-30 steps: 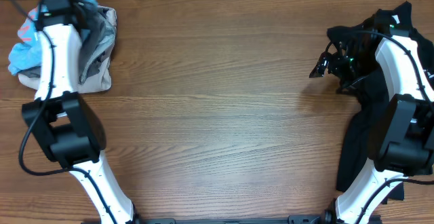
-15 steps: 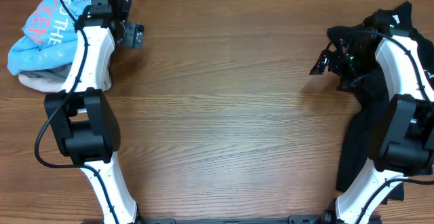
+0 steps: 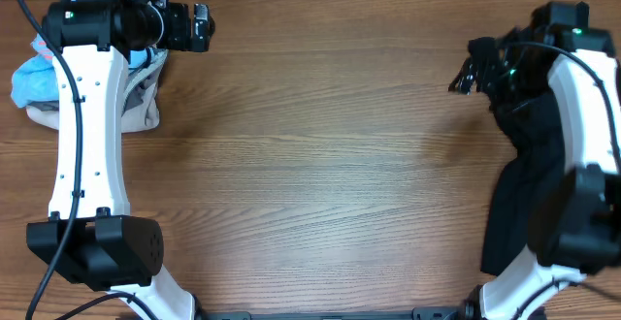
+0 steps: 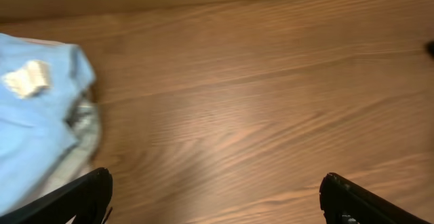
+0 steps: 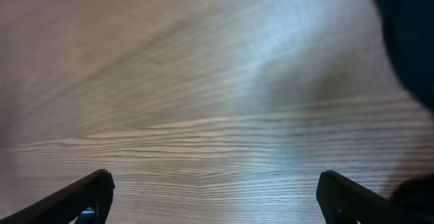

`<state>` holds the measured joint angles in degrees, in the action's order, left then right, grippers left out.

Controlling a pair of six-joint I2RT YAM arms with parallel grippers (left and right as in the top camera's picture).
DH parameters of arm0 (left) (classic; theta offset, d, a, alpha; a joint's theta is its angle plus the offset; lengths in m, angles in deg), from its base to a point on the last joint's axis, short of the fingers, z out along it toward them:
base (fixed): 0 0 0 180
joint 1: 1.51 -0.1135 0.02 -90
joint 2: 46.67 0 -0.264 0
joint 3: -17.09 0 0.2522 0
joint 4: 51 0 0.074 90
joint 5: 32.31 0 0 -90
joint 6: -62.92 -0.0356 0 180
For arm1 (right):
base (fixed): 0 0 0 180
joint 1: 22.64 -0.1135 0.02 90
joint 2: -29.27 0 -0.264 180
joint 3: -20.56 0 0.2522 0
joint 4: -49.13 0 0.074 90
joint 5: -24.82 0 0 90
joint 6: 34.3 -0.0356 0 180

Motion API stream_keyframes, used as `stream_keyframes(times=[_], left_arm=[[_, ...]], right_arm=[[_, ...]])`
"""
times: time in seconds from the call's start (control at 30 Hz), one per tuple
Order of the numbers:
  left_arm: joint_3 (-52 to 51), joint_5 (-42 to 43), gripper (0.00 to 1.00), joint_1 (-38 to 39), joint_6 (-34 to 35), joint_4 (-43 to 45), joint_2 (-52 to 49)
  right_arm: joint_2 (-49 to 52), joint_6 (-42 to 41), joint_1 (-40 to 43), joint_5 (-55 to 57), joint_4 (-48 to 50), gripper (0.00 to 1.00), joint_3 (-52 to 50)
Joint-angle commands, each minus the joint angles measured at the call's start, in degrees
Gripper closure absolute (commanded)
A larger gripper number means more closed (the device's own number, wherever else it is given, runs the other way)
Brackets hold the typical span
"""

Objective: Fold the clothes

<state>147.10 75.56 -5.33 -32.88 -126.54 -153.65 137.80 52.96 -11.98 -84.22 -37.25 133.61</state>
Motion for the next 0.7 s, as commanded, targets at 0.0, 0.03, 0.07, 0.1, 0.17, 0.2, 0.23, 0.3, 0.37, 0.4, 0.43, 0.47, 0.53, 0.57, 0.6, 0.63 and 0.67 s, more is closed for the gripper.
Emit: stream_keyframes(times=[0.0,0.03,0.07,0.1,0.17,0.2,0.23,0.3,0.37,0.4,0.43,0.47,0.53,0.57,0.6,0.63,0.67], left_arm=[[0.20,5.73,0.00,0.26,6.01,-5.16,-0.72],[0.20,5.73,0.00,0.26,6.01,-6.64,-0.98],[0.20,5.73,0.00,0.26,5.99,-7.04,-1.03],[0.20,5.57,0.00,0.26,5.99,-7.06,-1.03],[0.20,5.49,0.00,0.24,5.97,-7.04,-1.03],[0.20,5.51,0.00,0.24,5.97,-7.02,-1.03],[0.20,5.51,0.00,0.24,5.99,-7.02,-1.03],[0.20,5.51,0.00,0.24,5.99,-7.02,-1.03],[0.20,5.51,0.00,0.24,5.99,-7.02,-1.03],[0.20,5.51,0.00,0.24,5.99,-7.02,-1.03],[0.20,5.51,0.00,0.24,5.99,-7.02,-1.03],[0.20,5.51,0.00,0.24,5.99,-7.02,-1.03],[0.20,5.51,0.00,0.24,5.97,-7.02,-1.03],[0.20,5.51,0.00,0.24,5.97,-7.02,-1.03],[0.20,5.51,0.00,0.24,5.99,-7.02,-1.03],[0.20,5.51,0.00,0.24,5.97,-7.02,-1.03],[0.20,5.51,0.00,0.24,5.97,-7.02,-1.03]], right_arm=[[-12.04,1.29,-2.84,2.25,-0.42,0.00,2.93],[-15.74,1.27,-3.85,3.52,-0.96,0.00,2.93],[-17.42,1.27,-4.28,3.89,-1.29,0.00,2.93],[-19.34,1.27,-4.61,4.00,-1.68,0.00,2.93],[-22.36,1.22,-4.76,3.93,-2.58,0.00,2.93],[-23.43,1.20,-4.76,3.93,-3.06,0.00,2.93],[-24.50,1.20,-4.76,3.93,-3.82,0.00,2.93],[-26.86,1.16,-4.76,3.76,-6.29,0.00,2.93],[-28.33,0.85,-4.76,3.74,-8.11,0.00,2.91],[-28.94,-0.07,-4.76,3.63,-8.83,0.00,2.93],[-29.46,-2.99,-4.76,2.43,-9.44,0.00,2.91],[-29.64,-4.70,-4.76,1.55,-9.51,0.00,2.91],[-29.66,-6.99,-4.76,0.74,-9.57,0.00,2.91],[-29.55,-7.17,-4.76,0.76,-9.57,0.00,2.91],[-29.44,-7.13,-4.76,0.98,-9.57,0.00,2.91],[-29.24,-7.13,-4.76,0.96,-9.57,0.00,2.91],[-29.11,-7.13,-4.76,0.96,-9.57,0.00,2.91]])
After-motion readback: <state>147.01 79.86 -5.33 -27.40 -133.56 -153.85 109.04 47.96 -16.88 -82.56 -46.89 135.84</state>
